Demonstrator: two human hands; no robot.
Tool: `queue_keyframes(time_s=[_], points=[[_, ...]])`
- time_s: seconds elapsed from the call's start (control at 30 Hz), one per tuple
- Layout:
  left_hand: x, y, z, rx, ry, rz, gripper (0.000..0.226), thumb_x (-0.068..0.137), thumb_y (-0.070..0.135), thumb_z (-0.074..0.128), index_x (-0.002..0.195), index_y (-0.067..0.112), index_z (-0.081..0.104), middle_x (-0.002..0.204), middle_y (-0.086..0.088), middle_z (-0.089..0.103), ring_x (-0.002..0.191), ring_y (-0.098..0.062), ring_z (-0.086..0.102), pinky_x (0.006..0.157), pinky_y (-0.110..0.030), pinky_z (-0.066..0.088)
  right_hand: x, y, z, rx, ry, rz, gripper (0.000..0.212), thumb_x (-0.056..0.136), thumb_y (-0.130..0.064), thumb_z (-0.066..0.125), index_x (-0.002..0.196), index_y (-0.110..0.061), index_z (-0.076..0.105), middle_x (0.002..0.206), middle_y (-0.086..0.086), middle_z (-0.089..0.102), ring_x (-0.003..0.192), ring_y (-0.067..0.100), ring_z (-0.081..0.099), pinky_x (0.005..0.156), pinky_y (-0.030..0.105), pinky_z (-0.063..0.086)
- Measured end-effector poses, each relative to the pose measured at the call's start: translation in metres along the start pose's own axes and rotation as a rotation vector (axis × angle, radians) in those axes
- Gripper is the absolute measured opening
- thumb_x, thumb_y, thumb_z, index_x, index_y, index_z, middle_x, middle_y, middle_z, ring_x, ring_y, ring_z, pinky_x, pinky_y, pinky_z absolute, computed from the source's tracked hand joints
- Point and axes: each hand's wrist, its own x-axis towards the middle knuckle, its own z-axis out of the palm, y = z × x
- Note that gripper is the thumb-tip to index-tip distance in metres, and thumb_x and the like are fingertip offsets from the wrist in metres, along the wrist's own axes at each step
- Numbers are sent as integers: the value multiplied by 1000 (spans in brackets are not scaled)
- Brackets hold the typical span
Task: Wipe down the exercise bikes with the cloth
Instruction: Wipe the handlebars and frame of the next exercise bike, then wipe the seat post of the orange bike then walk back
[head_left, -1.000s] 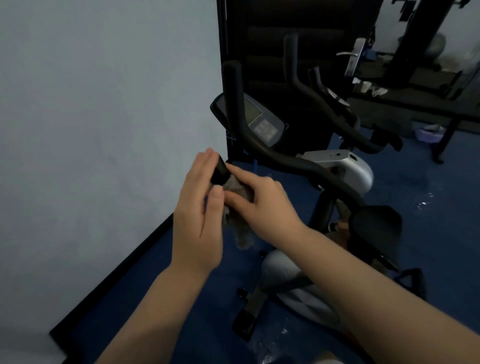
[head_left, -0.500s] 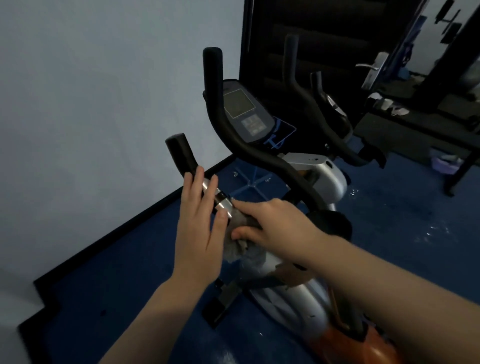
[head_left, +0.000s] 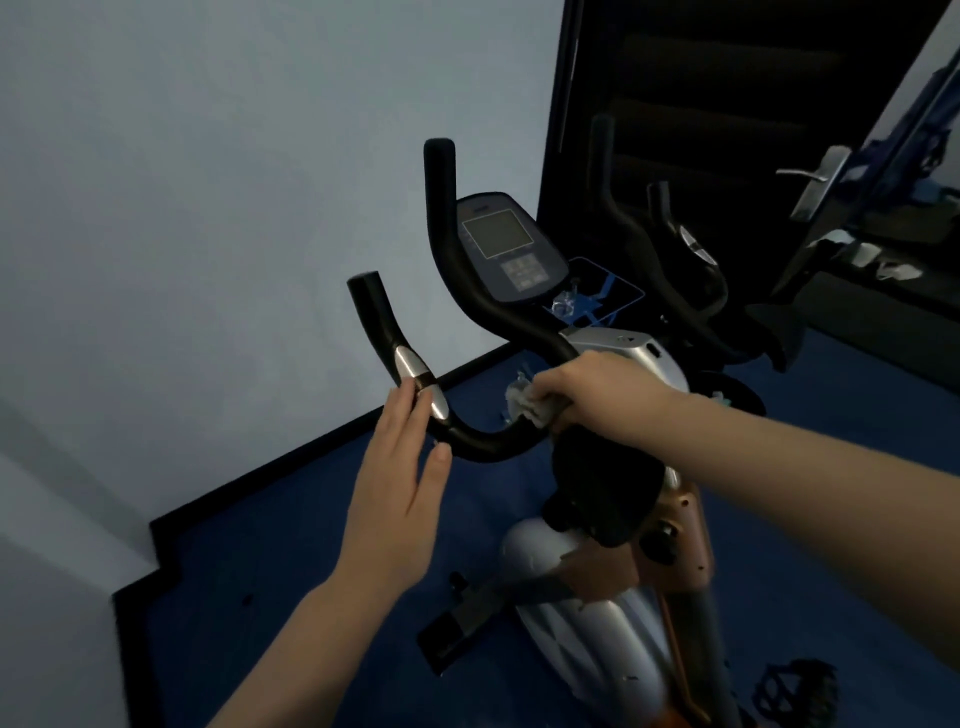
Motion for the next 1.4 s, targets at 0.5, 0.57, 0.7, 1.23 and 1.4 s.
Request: queue_keyframes(time_s=[0.5,0.57,0.7,1.23,1.4], points=[[-95,14,-45,123,200,-160,55,91,50,37,143,35,34,151,23,29,137,9,21,113,-27,22,-67,-103,28,277,412,-87,23,79,-33,70,100,-29,64,92,-7,69,83,12,63,67,19,39],[-104,17,-56,154,205,-135,48,93,42,44,140,34,40,148,21,35,136,6,28,112,-28,27,-86,-112,35,309,407,-76,19,82,-34,68,100,-28,65,92,-8,68,84,9,62,69,18,42],[-126,19,-70,275,173,-49,42,94,37,47,135,33,46,140,20,42,130,4,35,106,-24,30,-124,-129,56,308,431,-26,22,87,-34,63,106,-25,64,97,-5,66,90,11,60,79,25,47],[-246,50,-33,351,-298,77,40,92,34,47,130,25,53,138,10,48,125,-8,41,96,-23,33,-345,-177,124,170,376,582,23,77,-34,73,95,-23,66,93,-2,62,89,20,57,78,35,47],[-268,92,4,320,-390,218,37,91,36,48,125,26,55,134,12,51,121,-8,44,90,-24,37,-416,-176,121,118,412,756,28,79,-40,70,101,-24,66,96,-3,62,92,18,56,79,32,46]])
